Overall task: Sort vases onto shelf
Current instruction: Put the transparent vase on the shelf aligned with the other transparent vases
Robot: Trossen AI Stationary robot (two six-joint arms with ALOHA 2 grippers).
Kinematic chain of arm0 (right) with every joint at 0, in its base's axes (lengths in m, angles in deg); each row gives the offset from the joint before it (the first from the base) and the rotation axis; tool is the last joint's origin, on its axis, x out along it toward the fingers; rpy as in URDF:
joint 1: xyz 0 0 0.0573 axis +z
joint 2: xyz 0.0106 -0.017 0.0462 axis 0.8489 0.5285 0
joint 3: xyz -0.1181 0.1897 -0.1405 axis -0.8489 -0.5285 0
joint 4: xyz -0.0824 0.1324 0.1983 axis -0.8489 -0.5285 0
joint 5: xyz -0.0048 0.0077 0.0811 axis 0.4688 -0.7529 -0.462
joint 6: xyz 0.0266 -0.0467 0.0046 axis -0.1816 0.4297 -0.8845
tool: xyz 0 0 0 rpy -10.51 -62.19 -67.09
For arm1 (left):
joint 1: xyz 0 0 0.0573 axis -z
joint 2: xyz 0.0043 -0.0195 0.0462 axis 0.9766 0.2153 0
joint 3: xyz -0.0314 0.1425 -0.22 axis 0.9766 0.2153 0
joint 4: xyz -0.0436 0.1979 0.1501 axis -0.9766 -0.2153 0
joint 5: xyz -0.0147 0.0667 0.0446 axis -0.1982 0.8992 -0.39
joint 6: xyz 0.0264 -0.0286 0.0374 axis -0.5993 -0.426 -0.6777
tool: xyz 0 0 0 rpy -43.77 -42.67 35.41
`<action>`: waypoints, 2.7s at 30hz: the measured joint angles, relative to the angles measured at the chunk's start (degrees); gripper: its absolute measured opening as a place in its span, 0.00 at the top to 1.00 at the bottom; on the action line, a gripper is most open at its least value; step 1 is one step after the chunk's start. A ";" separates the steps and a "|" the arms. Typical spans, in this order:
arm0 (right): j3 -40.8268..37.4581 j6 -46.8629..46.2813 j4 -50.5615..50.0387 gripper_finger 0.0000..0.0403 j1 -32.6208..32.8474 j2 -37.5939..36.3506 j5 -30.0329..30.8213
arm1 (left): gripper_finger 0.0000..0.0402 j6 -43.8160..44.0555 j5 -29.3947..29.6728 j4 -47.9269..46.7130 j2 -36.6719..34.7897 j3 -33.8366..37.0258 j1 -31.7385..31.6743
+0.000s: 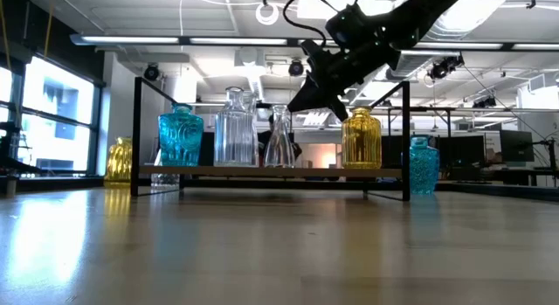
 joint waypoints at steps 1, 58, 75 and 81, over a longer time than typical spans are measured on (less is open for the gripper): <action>0.00 0.10 0.24 1.00 -0.08 0.00 0.14 | 0.41 0.00 0.02 0.00 0.00 0.00 -0.01; 0.02 -3.21 8.33 1.00 -0.56 3.17 6.32 | 0.41 -0.99 -2.25 3.05 1.53 0.00 0.00; 0.04 -2.76 10.07 1.00 -0.47 3.17 7.05 | 0.41 -2.08 -3.34 5.23 1.49 0.00 -0.02; 0.05 -3.16 9.13 1.00 -0.03 3.45 7.08 | 0.41 -2.10 -3.39 5.41 1.49 0.00 -0.02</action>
